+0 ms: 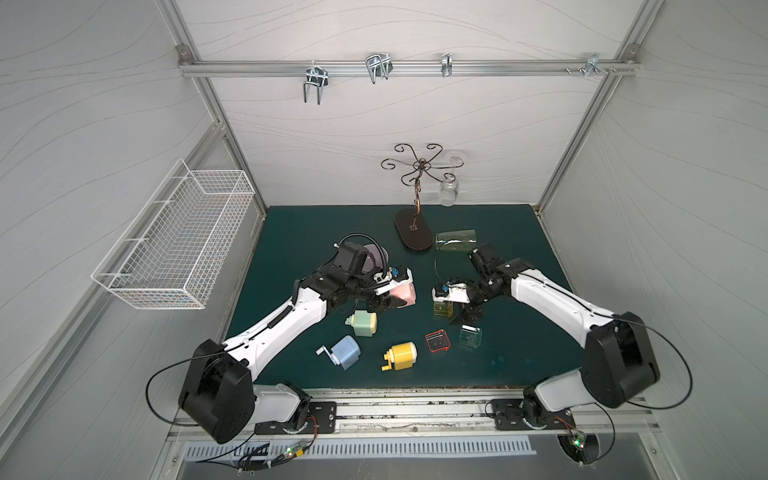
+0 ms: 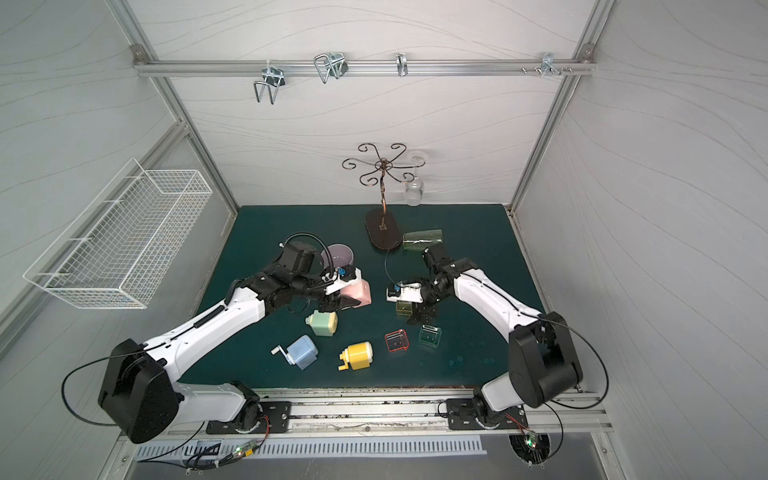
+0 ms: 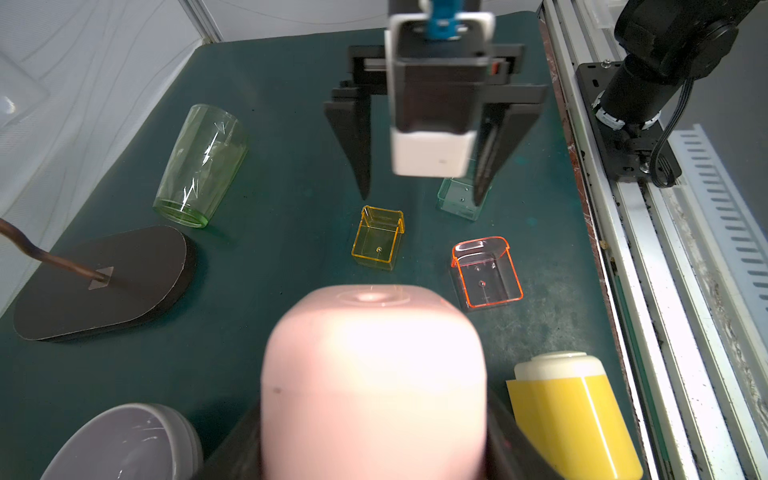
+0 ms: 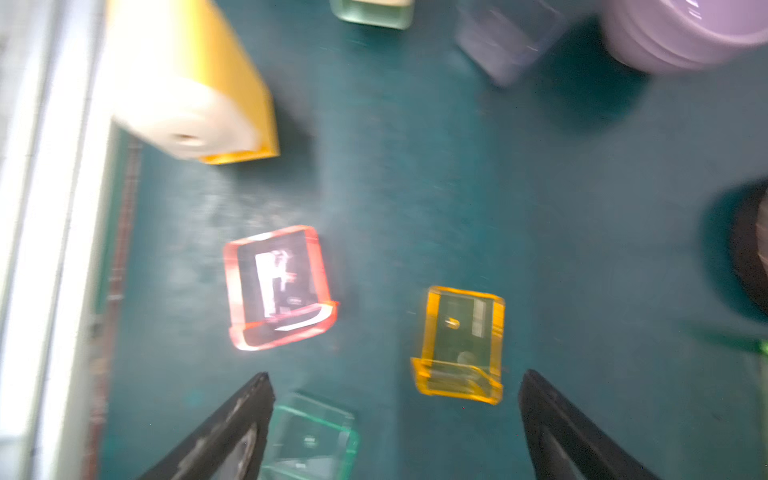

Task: Put the tray back into the pencil sharpener
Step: Pick up the container from the center of the board.

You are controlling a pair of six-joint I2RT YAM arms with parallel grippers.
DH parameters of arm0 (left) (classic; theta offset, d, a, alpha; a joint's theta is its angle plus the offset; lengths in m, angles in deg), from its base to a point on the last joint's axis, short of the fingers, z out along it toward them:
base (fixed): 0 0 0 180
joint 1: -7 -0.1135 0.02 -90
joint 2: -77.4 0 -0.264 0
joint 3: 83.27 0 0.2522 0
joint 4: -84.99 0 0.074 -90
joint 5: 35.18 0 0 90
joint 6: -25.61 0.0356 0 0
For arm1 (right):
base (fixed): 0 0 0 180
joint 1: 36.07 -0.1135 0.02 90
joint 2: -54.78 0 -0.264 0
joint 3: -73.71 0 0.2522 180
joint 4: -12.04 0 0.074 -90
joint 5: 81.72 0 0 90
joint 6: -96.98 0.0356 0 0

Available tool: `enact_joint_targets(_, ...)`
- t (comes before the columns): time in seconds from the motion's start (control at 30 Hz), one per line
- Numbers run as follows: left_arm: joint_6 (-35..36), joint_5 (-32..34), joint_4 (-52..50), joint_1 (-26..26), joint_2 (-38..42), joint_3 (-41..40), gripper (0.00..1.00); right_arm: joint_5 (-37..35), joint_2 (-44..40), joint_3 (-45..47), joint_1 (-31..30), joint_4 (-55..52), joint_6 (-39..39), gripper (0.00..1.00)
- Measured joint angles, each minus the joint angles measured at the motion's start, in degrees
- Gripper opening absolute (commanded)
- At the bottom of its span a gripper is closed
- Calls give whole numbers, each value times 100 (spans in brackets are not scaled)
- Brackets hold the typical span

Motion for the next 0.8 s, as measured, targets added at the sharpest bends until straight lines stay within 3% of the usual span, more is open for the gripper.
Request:
enact_joint_targets(0.5,90,-22,9,-160,855,-597,0,-129,540,588,-688,212,39,98)
enact_joint_targets(0.8,90,-13,-101,-160,984,-610,0,-376,800,894,-883,636,129,90)
